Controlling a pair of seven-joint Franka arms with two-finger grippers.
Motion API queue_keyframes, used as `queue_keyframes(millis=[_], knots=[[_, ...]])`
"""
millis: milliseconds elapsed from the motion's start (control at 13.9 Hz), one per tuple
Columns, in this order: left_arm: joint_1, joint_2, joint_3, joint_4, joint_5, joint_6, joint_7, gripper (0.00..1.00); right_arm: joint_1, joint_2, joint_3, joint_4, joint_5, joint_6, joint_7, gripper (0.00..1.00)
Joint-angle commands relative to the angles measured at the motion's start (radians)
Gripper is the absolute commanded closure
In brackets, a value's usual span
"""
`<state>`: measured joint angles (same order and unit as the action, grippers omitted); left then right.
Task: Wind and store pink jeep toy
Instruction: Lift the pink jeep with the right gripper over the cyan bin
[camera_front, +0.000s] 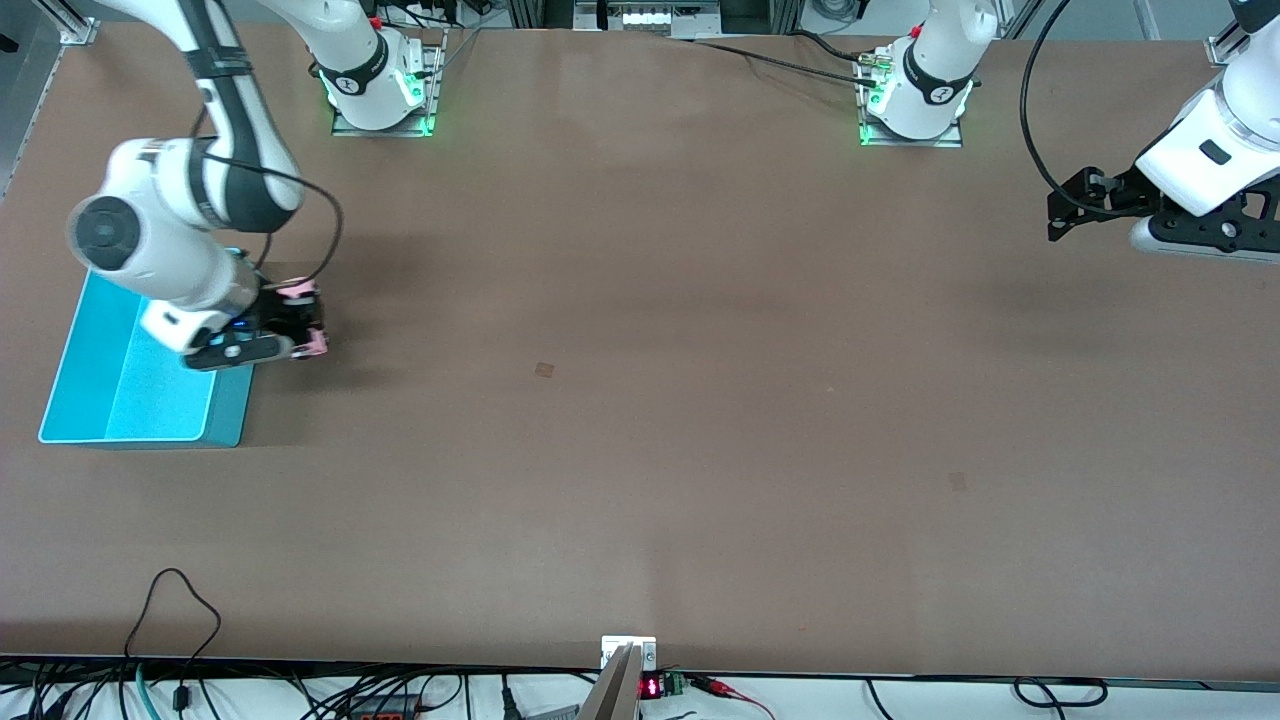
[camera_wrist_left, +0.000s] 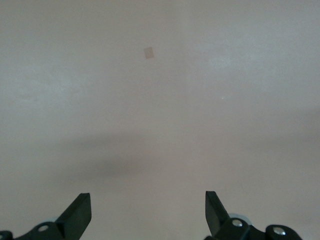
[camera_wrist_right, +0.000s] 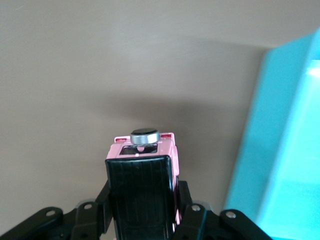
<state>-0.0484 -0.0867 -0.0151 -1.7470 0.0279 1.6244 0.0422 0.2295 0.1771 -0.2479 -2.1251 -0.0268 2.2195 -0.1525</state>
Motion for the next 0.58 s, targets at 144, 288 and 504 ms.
queue_keyframes(millis=[144, 288, 504], knots=[[-0.005, 0.002, 0.004, 0.023, -0.011, -0.023, -0.004, 0.0, -0.054, 0.016, -0.076, 0.045, -0.079, -0.017, 0.016, 1.0], [-0.005, 0.004, 0.004, 0.023, -0.011, -0.023, -0.004, 0.0, -0.104, 0.025, -0.076, 0.043, -0.079, 0.002, 0.008, 1.0], [-0.005, 0.004, 0.004, 0.023, -0.011, -0.023, -0.004, 0.0, -0.185, 0.036, -0.076, 0.043, -0.078, 0.028, -0.071, 1.0]])
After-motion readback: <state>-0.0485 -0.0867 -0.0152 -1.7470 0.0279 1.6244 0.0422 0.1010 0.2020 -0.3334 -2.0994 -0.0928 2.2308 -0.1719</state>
